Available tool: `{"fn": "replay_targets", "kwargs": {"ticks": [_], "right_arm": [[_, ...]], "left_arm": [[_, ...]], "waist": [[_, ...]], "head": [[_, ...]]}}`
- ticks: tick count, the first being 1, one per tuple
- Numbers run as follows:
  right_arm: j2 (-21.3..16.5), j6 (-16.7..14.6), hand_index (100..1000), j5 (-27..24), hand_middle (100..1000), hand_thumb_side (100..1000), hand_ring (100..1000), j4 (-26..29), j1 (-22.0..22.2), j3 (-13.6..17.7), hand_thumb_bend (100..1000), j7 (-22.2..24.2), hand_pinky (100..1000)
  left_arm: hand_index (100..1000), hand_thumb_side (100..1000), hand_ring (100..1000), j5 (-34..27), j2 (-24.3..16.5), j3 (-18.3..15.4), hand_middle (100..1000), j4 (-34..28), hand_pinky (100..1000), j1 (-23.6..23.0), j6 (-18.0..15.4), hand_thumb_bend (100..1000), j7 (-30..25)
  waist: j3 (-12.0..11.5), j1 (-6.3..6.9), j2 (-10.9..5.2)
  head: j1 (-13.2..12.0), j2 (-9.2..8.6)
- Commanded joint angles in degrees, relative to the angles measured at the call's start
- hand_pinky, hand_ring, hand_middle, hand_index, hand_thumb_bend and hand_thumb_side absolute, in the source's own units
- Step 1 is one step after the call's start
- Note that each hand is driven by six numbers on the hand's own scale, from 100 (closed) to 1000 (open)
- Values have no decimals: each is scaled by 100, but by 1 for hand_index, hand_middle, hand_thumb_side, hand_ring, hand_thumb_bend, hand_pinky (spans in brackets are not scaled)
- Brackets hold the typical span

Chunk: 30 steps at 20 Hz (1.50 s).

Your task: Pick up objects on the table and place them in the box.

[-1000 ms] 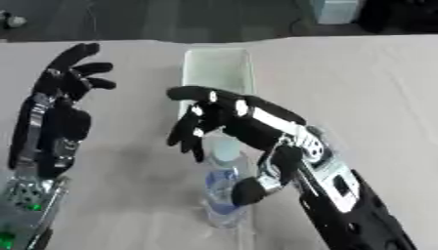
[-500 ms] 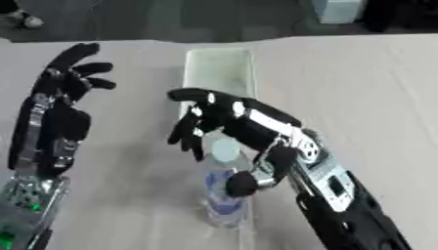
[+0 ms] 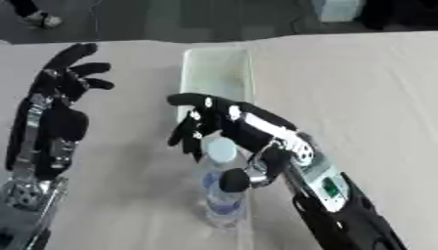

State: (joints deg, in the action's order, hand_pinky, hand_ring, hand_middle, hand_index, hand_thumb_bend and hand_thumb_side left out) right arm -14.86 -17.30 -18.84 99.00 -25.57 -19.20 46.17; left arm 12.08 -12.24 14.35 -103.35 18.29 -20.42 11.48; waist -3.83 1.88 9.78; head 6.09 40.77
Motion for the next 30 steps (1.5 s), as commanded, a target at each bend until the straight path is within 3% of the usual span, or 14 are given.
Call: {"fn": "replay_targets", "kwargs": {"ticks": [1, 9, 13, 18, 30], "right_arm": [[-171, -233, 985, 40, 521, 504, 703, 24, -59, -51, 679, 318, 398], [-262, -266, 985, 95, 524, 522, 704, -27, -101, -58, 675, 285, 395], [-301, -278, 990, 148, 525, 481, 706, -48, -121, -78, 687, 297, 386], [-239, -294, 1000, 277, 570, 494, 734, -121, -106, -83, 690, 345, 392], [-89, -476, 1000, 907, 558, 486, 730, -265, -42, -68, 698, 99, 392]], "left_arm": [[925, 781, 776, -17, -47, -41, 843, -101, 629, 100, -11, 486, -26], [925, 781, 776, -19, -62, -46, 843, -111, 629, 108, -5, 486, -36], [925, 781, 776, -19, -62, -49, 842, -113, 629, 109, -3, 486, -38], [925, 782, 776, -22, -57, -54, 841, -116, 629, 110, -4, 486, -37], [925, 782, 776, -20, -45, -71, 836, -122, 628, 107, -4, 486, -28]], "waist": [[-15, 2, -68], [-28, 10, -66], [-32, 23, -52], [-34, 39, -36], [-25, 75, 1]], "head": [[81, -9], [99, 24], [116, 35], [126, 44], [131, 61]]}}
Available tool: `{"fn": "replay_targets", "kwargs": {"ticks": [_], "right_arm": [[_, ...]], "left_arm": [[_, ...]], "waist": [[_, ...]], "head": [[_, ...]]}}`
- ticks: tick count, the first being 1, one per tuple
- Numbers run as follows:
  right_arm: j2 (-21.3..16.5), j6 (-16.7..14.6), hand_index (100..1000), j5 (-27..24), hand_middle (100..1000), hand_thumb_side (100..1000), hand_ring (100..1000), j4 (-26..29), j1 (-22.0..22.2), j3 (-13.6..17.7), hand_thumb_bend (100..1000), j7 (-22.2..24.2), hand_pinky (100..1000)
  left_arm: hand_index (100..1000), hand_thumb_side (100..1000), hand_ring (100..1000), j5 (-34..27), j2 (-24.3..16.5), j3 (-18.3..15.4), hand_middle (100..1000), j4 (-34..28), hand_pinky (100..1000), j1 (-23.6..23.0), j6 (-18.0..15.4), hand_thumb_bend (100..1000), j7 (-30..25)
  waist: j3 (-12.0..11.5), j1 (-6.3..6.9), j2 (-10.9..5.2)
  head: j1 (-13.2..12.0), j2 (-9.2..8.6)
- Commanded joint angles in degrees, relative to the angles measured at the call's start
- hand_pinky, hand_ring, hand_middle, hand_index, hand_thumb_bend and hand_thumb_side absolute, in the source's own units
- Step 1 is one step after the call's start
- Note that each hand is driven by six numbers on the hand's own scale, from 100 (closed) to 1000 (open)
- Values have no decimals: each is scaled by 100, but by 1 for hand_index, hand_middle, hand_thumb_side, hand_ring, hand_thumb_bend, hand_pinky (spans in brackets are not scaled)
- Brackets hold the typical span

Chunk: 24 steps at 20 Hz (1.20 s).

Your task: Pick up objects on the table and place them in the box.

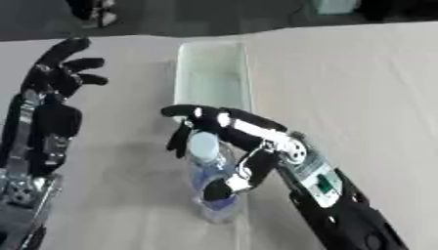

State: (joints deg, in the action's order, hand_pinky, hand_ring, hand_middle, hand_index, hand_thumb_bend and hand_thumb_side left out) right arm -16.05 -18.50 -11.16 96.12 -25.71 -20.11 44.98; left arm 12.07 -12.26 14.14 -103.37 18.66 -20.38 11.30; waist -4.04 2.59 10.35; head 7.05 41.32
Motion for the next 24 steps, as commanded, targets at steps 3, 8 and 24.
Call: {"fn": "replay_targets", "kwargs": {"ticks": [3, 8, 24], "right_arm": [[41, -417, 997, 210, 548, 526, 720, 1, -23, 27, 687, 117, 386], [45, -446, 1000, 215, 600, 543, 766, -24, -14, 17, 688, 16, 401], [4, -260, 1000, -108, 790, 568, 944, -76, -8, 15, 715, 505, 609]], "left_arm": [[925, 782, 776, -21, -39, -53, 835, -119, 628, 66, -8, 486, -8], [925, 782, 776, -20, -32, -55, 834, -122, 628, 60, -11, 486, -5], [926, 783, 776, -18, -26, -74, 834, -120, 628, 31, -9, 484, 6]], "waist": [[1, 19, -45], [-3, 39, -35], [31, 100, -34]], "head": [[46, 10], [58, 6], [83, 9]]}}
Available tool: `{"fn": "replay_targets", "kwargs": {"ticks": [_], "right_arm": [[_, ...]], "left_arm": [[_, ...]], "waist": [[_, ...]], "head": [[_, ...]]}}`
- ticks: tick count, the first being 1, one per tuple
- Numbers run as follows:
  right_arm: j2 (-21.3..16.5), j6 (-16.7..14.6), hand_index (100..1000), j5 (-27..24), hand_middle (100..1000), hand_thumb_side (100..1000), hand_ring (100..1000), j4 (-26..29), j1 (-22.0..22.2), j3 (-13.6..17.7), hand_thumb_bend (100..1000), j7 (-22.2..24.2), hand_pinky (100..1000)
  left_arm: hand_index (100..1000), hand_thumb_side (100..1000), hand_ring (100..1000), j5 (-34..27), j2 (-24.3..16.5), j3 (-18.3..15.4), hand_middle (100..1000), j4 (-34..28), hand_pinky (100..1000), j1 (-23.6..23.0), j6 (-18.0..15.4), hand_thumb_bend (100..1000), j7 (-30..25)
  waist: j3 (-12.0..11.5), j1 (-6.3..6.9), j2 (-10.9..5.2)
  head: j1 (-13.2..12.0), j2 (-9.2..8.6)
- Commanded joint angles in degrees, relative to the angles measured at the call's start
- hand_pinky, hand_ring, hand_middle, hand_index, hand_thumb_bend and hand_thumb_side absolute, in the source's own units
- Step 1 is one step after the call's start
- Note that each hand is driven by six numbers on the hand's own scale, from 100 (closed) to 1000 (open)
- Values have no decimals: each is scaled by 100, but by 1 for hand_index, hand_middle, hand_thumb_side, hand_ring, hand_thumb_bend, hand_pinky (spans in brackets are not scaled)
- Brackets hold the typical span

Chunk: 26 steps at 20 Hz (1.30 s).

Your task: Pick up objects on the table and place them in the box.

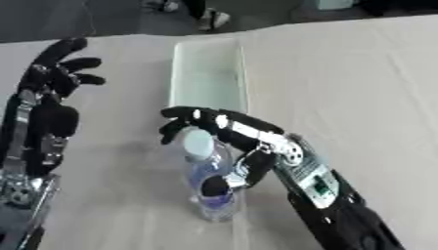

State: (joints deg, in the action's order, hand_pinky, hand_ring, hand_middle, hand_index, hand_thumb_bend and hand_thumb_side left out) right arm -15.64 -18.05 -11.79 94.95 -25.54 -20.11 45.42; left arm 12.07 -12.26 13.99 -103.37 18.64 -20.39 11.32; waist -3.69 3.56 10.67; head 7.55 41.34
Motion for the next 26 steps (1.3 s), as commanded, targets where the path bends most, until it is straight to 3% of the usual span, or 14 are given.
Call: {"fn": "replay_targets", "kwargs": {"ticks": [1, 4, 7, 8, 9, 14, 16, 20, 21, 22, 23, 24, 25, 26], "right_arm": [[-32, -289, 1000, -42, 827, 577, 971, 31, -23, 23, 722, 501, 634], [-24, -234, 1000, -21, 852, 571, 987, 13, -26, 27, 724, 620, 634], [-33, -186, 1000, -3, 844, 543, 963, 17, -34, -37, 723, 650, 576], [-46, -174, 1000, -2, 848, 561, 963, 31, -39, -102, 678, 653, 576], [-59, -167, 1000, 0, 809, 532, 937, 43, -42, -147, 723, 654, 552], [-127, -191, 1000, 31, 752, 506, 887, 85, -57, -289, 721, 655, 490], [-144, -209, 1000, 87, 698, 504, 847, 78, -59, -299, 712, 655, 453], [-134, -248, 1000, 199, 494, 563, 740, 15, -57, -180, 676, 655, 349], [-128, -259, 943, 213, 428, 562, 676, -6, -55, -128, 662, 653, 292], [-120, -262, 810, 225, 329, 541, 558, -37, -50, -47, 670, 635, 192], [-111, -247, 761, 218, 292, 492, 508, -70, -48, 0, 687, 610, 145], [-113, -235, 631, 283, 170, 384, 364, -92, -52, 54, 725, 548, 100], [-106, -230, 513, 365, 100, 346, 274, -104, -54, 84, 732, 458, 100], [-92, -214, 448, 445, 100, 346, 222, -124, -50, 122, 728, 300, 100]], "left_arm": [[926, 783, 776, -18, -26, -60, 834, -120, 628, 33, -6, 483, 4], [926, 783, 776, -18, -27, -61, 835, -122, 629, 35, -4, 483, 4], [926, 783, 776, -19, -23, -57, 834, -123, 629, 39, -4, 483, 1], [926, 783, 776, -20, -22, -55, 834, -123, 629, 41, -4, 483, 0], [926, 784, 776, -21, -21, -54, 834, -123, 629, 42, -4, 483, -2], [926, 783, 776, -21, -18, -51, 833, -119, 629, 43, -6, 483, -6], [926, 783, 776, -22, -17, -51, 834, -118, 629, 44, -8, 483, -7], [926, 782, 776, -21, -16, -59, 833, -118, 629, 39, -9, 483, -5], [926, 782, 776, -20, -15, -62, 833, -119, 630, 38, -9, 483, -3], [926, 782, 776, -19, -14, -67, 833, -120, 629, 35, -8, 483, 1], [926, 782, 776, -18, -14, -69, 833, -121, 630, 34, -8, 483, 3], [926, 782, 776, -17, -13, -73, 833, -122, 629, 31, -8, 483, 6], [926, 782, 776, -16, -12, -75, 833, -123, 630, 30, -8, 483, 9], [926, 782, 776, -15, -9, -80, 832, -124, 630, 29, -8, 483, 13]], "waist": [[-5, 7, -64], [-1, 15, -62], [-5, 16, -54], [-10, 16, -52], [-13, 14, -51], [-24, 4, -50], [-25, 3, -51], [-20, 10, -52], [-17, 13, -52], [-11, 17, -52], [-9, 19, -52], [-5, 22, -51], [-3, 24, -49], [-2, 27, -45]], "head": [[33, 9], [35, 15], [42, 20], [48, 24], [52, 27], [59, 39], [60, 45], [62, 58], [61, 62], [59, 68], [60, 71], [60, 77], [62, 81], [62, 88]]}}
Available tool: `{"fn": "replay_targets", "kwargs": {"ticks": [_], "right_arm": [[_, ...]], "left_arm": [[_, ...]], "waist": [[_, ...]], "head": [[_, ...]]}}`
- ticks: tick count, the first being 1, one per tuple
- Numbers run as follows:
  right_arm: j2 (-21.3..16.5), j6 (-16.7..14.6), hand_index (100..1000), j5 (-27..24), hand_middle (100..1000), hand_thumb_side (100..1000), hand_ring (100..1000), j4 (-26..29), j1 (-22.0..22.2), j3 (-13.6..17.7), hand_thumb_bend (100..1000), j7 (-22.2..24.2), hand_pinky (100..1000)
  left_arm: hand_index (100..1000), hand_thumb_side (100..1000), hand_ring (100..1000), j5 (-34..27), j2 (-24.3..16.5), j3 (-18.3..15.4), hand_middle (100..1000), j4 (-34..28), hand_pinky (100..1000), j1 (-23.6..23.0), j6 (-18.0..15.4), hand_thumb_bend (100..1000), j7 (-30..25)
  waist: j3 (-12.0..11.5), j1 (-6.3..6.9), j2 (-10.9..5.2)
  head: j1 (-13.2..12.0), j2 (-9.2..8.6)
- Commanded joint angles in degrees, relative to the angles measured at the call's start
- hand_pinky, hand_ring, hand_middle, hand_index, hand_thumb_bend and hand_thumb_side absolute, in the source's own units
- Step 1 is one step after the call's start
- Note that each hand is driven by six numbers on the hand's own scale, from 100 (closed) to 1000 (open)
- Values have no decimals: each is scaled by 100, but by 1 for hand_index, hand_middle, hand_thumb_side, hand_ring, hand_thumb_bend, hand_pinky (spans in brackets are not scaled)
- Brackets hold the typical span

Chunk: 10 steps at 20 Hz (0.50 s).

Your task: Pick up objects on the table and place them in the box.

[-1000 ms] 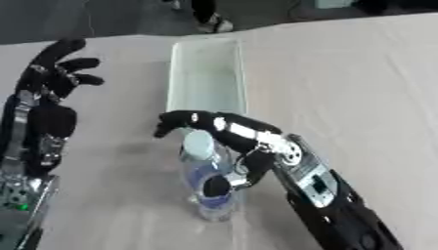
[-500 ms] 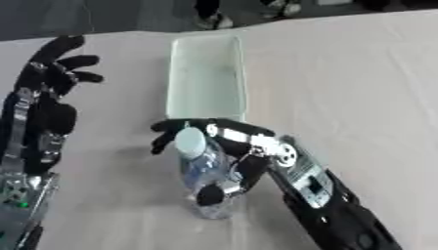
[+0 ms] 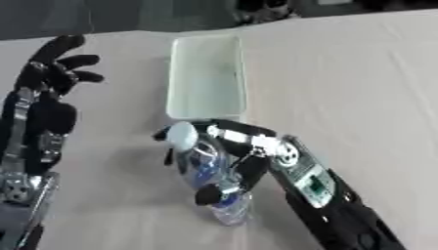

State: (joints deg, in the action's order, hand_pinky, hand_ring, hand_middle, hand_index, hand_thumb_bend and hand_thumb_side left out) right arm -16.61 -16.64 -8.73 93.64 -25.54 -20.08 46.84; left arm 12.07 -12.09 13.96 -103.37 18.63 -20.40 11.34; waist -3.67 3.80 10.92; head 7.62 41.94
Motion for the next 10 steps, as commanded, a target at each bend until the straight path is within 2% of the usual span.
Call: {"fn": "replay_targets", "kwargs": {"ticks": [1, 2, 3, 6, 8, 10], "right_arm": [[17, -339, 415, 205, 100, 343, 197, -8, -49, 134, 725, -34, 100], [38, -315, 334, 249, 100, 348, 125, -31, -41, 161, 715, -262, 100], [52, -294, 303, 294, 100, 349, 100, -46, -39, 165, 709, -476, 100], [104, -239, 217, 411, 100, 344, 100, -72, -28, 169, 691, -1063, 100], [122, -185, 183, 507, 100, 322, 100, -77, -20, 172, 683, -1351, 100], [143, -82, 166, 604, 100, 346, 100, -79, -12, 211, 666, -1674, 100]], "left_arm": [[926, 782, 776, -14, -22, -80, 832, -125, 629, 30, -7, 483, 14], [926, 783, 776, -13, -17, -84, 831, -124, 630, 27, -6, 483, 18], [926, 783, 776, -13, -14, -87, 831, -123, 630, 25, -6, 483, 22], [926, 782, 775, -11, -7, -101, 830, -126, 630, 24, -6, 483, 36], [926, 781, 775, -8, -1, -110, 828, -127, 629, 21, -5, 483, 44], [926, 781, 775, -5, 5, -120, 827, -125, 629, 14, -4, 483, 56]], "waist": [[-5, 6, -67], [-5, 12, -64], [-8, 15, -62], [-17, 25, -57], [-19, 29, -50], [-19, 32, -43]], "head": [[57, 32], [55, 35], [57, 37], [60, 41], [64, 45], [69, 50]]}}
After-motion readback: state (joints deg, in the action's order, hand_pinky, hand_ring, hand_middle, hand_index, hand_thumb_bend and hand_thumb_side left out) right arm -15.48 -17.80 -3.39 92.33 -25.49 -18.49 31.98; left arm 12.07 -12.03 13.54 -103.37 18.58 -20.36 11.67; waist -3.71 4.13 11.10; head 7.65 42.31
